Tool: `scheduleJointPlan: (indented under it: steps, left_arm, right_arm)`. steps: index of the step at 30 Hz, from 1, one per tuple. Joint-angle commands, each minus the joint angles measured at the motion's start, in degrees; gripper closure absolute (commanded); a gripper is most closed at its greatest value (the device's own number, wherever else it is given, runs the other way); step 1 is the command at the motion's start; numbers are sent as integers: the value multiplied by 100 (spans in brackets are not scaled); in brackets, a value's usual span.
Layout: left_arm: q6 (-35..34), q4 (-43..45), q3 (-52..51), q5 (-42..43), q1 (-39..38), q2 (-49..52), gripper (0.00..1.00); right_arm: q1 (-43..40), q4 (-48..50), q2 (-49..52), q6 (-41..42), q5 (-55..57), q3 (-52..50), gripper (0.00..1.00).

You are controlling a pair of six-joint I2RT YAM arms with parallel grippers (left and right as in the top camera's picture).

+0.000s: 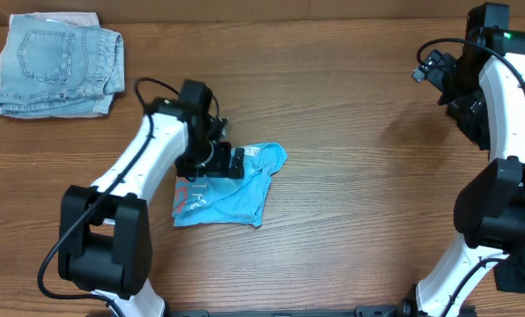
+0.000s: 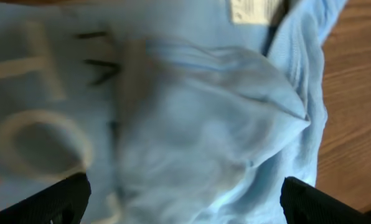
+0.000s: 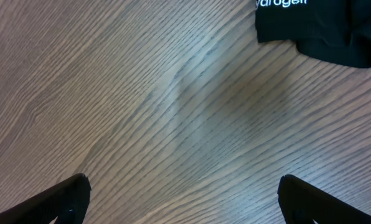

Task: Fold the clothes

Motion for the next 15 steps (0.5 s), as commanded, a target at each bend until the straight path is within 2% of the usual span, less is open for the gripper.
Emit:
scheduleJointPlan:
  steps: [1,3,6,7,9,15]
  left_arm:
    - [164,201,-221,291,-120,-44,1]
    - [166,221,-227,291,-120,-44,6]
    - [166,229,-225,295,-120,-44,28]
    - [166,229,-225,295,-120,-44,55]
    - [166,210,-203,352,-127,-46,96]
    - [168,-96,22,505,-203,-260,96]
  right_arm:
    - [-22,22,-177,-17,-7,87,0]
    - [-22,22,-177,-17,-7,87,0]
    - [-22,22,-177,-17,-7,87,0]
    - [-22,22,-177,-17,-7,87,0]
    - [-22,22,-177,-17,-7,87,0]
    - [-22,24,-177,-17,-7,87,0]
